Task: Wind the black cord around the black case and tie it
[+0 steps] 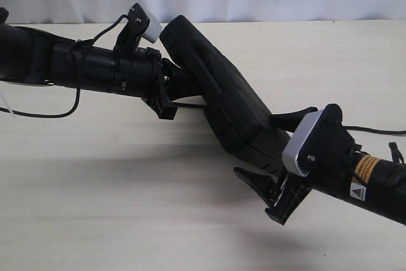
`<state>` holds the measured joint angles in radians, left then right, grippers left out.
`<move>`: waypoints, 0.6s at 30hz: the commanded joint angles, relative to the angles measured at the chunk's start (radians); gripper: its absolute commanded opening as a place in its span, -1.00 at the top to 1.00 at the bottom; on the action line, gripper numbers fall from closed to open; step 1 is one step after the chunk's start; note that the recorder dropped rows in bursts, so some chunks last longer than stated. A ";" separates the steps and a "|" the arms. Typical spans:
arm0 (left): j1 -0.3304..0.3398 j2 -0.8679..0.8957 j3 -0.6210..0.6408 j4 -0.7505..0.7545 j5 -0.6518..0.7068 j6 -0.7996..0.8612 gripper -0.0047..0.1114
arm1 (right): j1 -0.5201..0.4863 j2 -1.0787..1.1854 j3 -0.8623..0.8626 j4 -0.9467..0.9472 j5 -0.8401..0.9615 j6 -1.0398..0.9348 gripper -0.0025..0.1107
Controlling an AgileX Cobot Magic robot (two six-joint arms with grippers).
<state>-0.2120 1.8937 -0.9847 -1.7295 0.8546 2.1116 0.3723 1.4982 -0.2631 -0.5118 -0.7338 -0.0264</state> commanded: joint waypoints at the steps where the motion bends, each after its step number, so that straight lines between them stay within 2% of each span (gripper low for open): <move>1: -0.004 -0.003 -0.006 -0.015 0.006 0.001 0.92 | 0.002 0.032 -0.005 0.082 -0.065 -0.095 -0.67; 8: -0.004 -0.003 -0.006 -0.015 0.006 -0.020 0.92 | 0.002 0.080 -0.005 0.115 -0.122 -0.176 -0.66; 12: -0.004 -0.003 -0.006 -0.015 0.006 -0.025 0.92 | 0.002 0.104 -0.005 0.165 -0.171 -0.176 -0.39; 16: -0.004 -0.003 -0.006 -0.015 0.010 -0.025 0.92 | 0.002 0.111 -0.005 0.165 -0.208 -0.179 -0.36; 18: -0.011 -0.003 -0.006 -0.015 0.015 -0.025 0.92 | 0.002 0.111 -0.019 0.243 -0.201 -0.179 -0.36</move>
<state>-0.2120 1.8937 -0.9847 -1.7317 0.8546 2.0951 0.3740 1.6114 -0.2668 -0.3429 -0.8928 -0.2052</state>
